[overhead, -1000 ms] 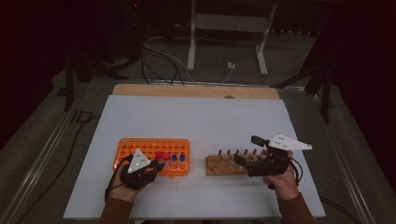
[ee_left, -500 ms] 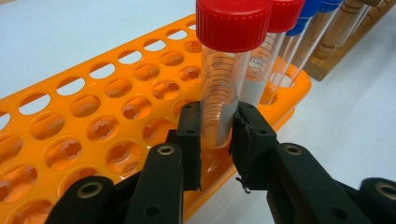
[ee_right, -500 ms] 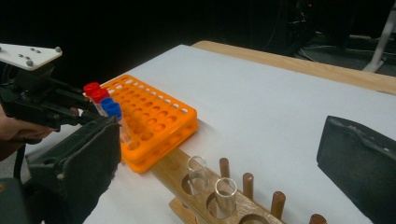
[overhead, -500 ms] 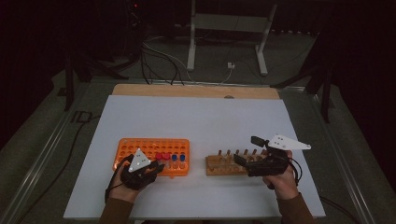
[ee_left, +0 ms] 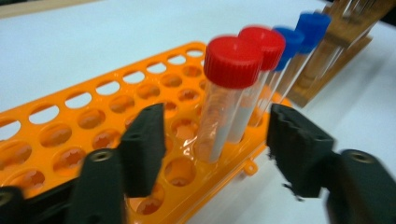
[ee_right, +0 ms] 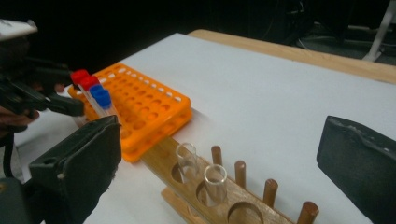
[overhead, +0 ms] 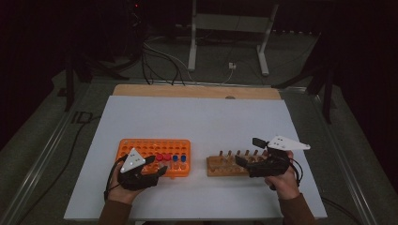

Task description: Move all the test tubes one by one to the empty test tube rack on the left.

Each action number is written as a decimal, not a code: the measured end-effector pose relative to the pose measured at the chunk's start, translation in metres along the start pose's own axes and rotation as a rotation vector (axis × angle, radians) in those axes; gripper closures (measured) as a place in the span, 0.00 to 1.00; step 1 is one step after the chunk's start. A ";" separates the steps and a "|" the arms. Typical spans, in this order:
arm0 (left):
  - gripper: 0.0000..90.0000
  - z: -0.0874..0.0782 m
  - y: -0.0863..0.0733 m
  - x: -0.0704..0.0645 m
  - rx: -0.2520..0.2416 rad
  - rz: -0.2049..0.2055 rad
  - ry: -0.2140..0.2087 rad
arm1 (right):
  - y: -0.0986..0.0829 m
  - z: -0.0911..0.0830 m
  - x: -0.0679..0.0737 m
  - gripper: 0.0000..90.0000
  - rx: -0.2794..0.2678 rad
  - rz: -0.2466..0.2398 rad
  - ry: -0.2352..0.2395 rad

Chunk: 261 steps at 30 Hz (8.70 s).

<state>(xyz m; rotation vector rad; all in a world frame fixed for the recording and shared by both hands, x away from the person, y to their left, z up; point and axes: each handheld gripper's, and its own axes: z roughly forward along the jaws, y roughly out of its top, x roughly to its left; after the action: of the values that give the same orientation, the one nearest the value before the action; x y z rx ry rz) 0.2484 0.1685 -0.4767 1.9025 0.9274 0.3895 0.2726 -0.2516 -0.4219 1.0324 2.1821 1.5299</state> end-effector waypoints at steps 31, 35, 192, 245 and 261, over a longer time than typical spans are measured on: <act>0.02 -0.015 0.008 0.007 -0.173 -0.092 -0.016 | -0.025 0.026 0.000 0.75 0.160 -0.173 -0.004; 0.02 -0.017 0.009 0.005 -0.191 -0.098 -0.008 | -0.026 0.029 0.003 0.79 0.159 -0.193 -0.001; 0.85 -0.038 0.030 -0.019 -0.183 0.045 -0.099 | 0.006 0.011 0.016 0.00 -0.020 -0.012 -0.012; 0.85 -0.003 -0.007 0.010 0.075 0.002 0.059 | 0.003 0.010 0.013 0.00 -0.017 -0.007 -0.020; 0.85 -0.001 -0.008 0.008 0.131 0.031 0.064 | 0.001 0.013 0.015 0.00 -0.001 -0.022 -0.011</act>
<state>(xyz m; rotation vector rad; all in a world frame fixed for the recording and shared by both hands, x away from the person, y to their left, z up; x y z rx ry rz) 0.2499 0.1774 -0.4838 2.0356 0.9866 0.4191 0.2701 -0.2322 -0.4232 1.0104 2.1776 1.5121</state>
